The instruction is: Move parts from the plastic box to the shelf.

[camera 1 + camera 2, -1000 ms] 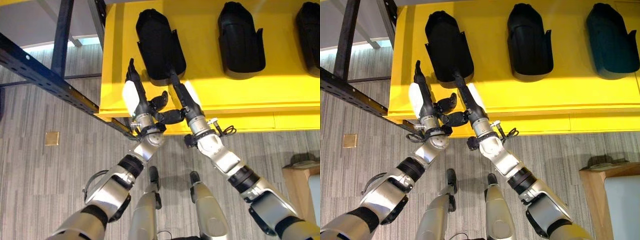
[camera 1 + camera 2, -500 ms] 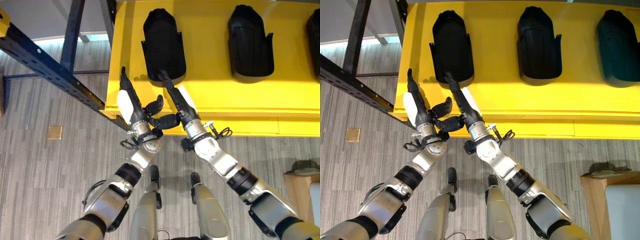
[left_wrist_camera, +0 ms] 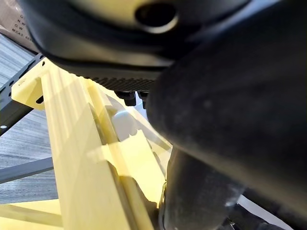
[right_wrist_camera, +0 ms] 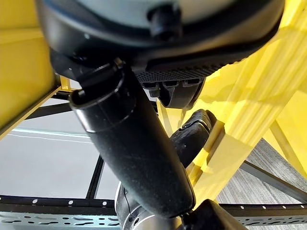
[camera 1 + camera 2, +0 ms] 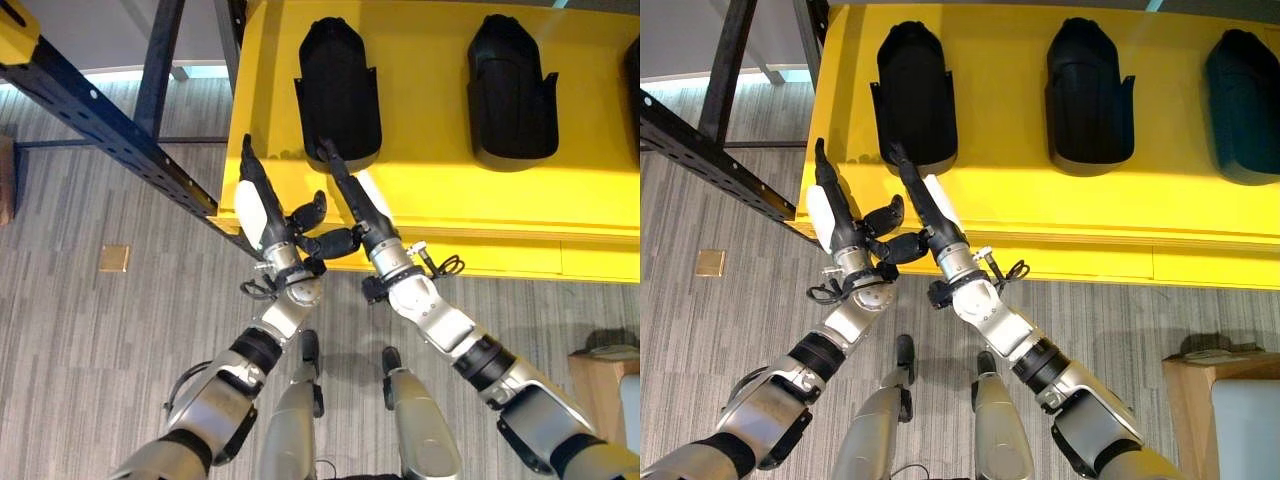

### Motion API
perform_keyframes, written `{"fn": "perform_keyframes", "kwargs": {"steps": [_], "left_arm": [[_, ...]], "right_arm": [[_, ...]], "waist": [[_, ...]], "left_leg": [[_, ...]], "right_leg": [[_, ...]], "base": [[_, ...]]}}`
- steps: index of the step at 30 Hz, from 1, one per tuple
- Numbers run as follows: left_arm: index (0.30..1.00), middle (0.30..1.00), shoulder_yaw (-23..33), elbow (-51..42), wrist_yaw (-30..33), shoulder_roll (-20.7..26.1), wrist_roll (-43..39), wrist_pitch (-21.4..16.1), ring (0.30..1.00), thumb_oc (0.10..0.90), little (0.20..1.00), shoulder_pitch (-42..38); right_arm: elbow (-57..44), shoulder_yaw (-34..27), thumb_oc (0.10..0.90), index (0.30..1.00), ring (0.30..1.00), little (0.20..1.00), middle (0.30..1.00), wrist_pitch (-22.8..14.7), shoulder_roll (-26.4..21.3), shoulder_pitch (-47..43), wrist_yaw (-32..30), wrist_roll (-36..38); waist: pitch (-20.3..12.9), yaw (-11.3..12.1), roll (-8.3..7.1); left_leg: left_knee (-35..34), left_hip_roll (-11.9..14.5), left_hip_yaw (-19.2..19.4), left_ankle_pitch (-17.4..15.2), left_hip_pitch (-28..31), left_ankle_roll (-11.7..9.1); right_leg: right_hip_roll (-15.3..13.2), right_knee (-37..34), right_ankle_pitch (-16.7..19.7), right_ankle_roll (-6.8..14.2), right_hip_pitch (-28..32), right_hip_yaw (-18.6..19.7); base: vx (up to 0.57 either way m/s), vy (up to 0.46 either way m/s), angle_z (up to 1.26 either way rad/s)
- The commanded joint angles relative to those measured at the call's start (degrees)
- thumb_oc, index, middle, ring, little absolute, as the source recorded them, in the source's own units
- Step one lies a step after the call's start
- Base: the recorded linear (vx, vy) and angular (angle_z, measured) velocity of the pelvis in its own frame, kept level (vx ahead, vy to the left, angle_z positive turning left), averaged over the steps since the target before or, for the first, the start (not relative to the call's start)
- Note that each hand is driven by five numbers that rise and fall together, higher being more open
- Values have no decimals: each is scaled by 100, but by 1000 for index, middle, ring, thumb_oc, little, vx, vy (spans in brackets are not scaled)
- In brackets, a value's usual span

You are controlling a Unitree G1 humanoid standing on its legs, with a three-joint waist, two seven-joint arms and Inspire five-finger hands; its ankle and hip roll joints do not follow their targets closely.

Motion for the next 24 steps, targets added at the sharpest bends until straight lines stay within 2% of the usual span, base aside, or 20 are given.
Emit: {"fn": "perform_keyframes", "kwargs": {"steps": [1,9,13,24], "left_arm": [[1000,1000,51,-216,-24,-20,244,-73,1000,900,1000,-313],[1000,1000,-5,-193,-72,-24,279,-35,1000,900,1000,-341],[1000,1000,-23,-178,-10,-57,296,-68,1000,900,1000,-316],[1000,1000,81,-404,-53,-117,423,-21,1000,900,1000,45]], "right_arm": [[-1124,-240,900,1000,1000,1000,1000,-700,868,-678,-71,8],[-1100,-314,900,1000,1000,1000,1000,-746,874,-730,-117,23],[-1055,-369,900,1000,1000,1000,1000,-904,898,-804,-150,62],[-2102,-361,900,1000,1000,1000,1000,-1134,851,-559,517,240]], "waist": [[-202,30,-313],[-210,22,-305],[-236,27,-289],[-402,2,-291]], "left_leg": [[561,-482,388,-1284,493,429],[577,-485,387,-1296,496,433],[568,-490,379,-1298,525,430],[531,-508,420,-1380,688,464]], "right_leg": [[324,-1195,527,-390,476,-322],[317,-1192,530,-391,479,-323],[315,-1213,524,-402,518,-316],[308,-1279,488,-369,670,-259]], "base": [[0,0,0],[0,0,0],[0,0,0],[9,8,0]]}}
